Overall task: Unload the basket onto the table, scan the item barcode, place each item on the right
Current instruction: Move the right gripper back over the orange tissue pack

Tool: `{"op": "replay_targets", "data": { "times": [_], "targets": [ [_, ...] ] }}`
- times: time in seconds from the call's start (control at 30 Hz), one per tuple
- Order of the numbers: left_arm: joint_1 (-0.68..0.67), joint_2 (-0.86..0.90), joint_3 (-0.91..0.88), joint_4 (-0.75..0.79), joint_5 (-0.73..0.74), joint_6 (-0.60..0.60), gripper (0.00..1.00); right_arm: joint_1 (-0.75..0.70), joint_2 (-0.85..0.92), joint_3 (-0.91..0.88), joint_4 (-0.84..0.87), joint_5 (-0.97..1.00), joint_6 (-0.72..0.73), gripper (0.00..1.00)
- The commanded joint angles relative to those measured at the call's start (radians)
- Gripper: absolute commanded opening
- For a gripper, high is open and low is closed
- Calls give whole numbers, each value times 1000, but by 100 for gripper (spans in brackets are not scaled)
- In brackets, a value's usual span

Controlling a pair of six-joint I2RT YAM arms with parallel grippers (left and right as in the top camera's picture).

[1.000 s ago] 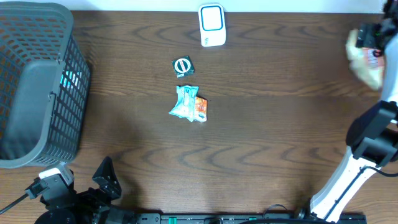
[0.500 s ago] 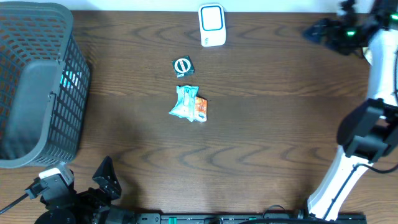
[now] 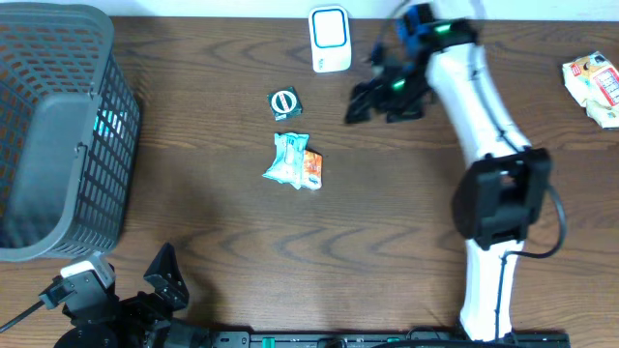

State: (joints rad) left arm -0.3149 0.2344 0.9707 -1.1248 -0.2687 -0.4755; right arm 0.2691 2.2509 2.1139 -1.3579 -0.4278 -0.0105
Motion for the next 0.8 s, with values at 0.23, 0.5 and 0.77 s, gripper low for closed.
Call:
{"op": "replay_targets", "data": {
  "times": [0.23,0.5,0.77],
  "targets": [
    [4,-2,-5,1,-17,-9,98,202,10,-34,70,187,71,99],
    [4,-2,-5,1,-17,-9,98,237,10,-46,114,194,133,99],
    [4,-2,-5,1,-17,-9,97,237,11,-124,178,193,187,99]
  ]
}}
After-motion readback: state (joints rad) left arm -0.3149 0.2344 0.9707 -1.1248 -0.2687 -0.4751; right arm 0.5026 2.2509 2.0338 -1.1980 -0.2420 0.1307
